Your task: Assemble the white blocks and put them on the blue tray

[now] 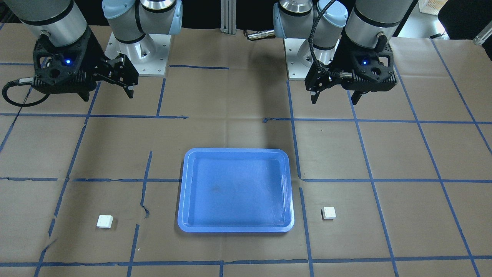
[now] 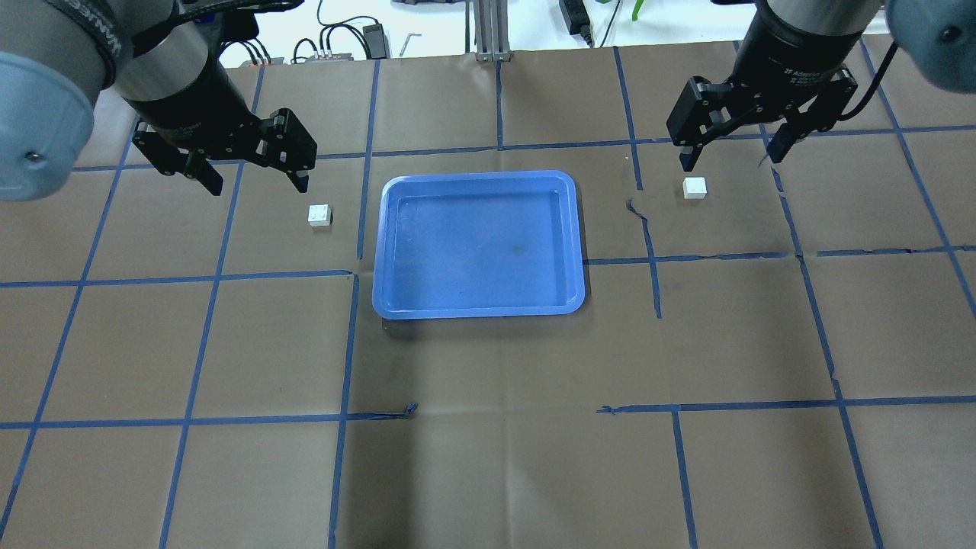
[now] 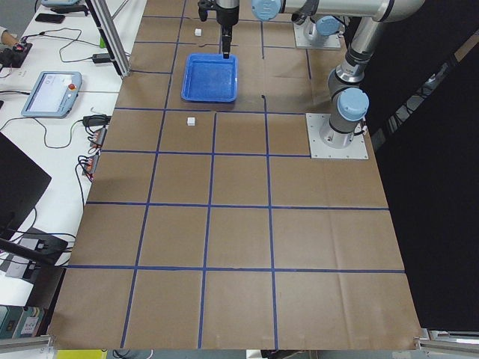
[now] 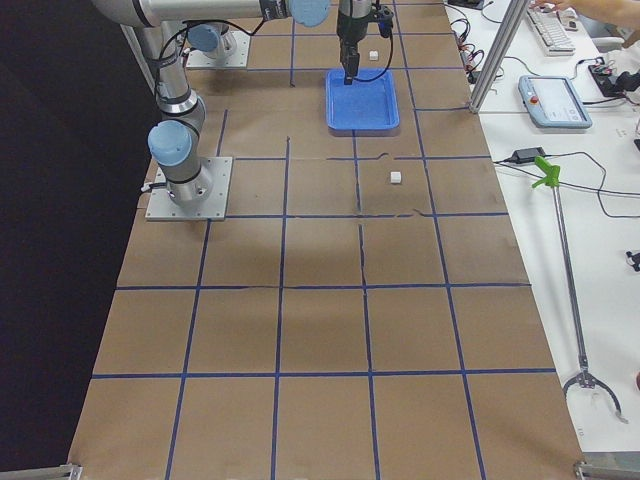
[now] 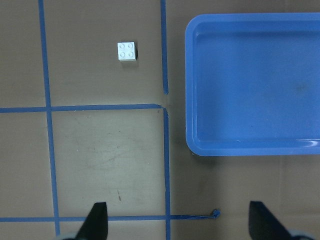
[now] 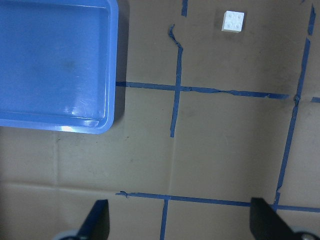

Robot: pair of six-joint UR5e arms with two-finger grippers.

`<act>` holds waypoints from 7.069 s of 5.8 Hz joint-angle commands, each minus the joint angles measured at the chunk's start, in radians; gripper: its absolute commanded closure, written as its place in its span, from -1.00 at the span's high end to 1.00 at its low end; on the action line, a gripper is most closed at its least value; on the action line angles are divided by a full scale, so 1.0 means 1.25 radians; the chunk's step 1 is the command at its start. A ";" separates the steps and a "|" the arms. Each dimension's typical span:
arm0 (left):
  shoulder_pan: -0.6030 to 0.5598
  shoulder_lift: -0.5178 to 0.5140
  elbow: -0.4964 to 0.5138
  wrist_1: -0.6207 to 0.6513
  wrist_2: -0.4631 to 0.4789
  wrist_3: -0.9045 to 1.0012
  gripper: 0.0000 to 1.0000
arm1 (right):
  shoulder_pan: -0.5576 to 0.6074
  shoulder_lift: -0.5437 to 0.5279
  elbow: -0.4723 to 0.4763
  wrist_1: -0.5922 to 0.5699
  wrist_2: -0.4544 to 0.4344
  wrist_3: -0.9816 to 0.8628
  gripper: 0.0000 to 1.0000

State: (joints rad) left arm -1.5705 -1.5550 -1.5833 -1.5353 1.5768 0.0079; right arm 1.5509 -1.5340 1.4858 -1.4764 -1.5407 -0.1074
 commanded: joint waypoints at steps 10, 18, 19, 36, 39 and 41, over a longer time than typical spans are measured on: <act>0.082 -0.450 -0.036 0.456 -0.004 0.103 0.97 | -0.092 0.103 0.015 -0.116 0.005 -0.938 0.99; 0.080 -0.469 -0.046 0.540 0.000 0.104 -0.63 | -0.271 0.470 0.021 -0.332 0.413 -1.549 1.00; 0.039 -0.413 -0.061 0.520 -0.004 0.105 -0.62 | -0.271 0.492 0.027 -0.337 0.412 -1.551 1.00; -0.258 -0.447 -0.071 0.535 -0.027 0.931 0.98 | -0.277 0.336 0.075 -0.332 0.380 -1.500 -0.49; -0.213 -0.239 -0.032 0.289 -0.028 0.898 0.98 | -0.213 0.317 0.155 -0.344 0.398 -1.436 -0.50; -0.179 -0.097 0.050 0.002 -0.028 0.897 0.98 | -0.059 0.310 0.204 -0.541 0.399 -1.167 -0.51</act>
State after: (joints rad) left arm -1.8108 -1.7579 -1.5680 -1.3686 1.5403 1.1307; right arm 1.3818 -1.1426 1.7129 -2.0465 -1.0418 -1.7159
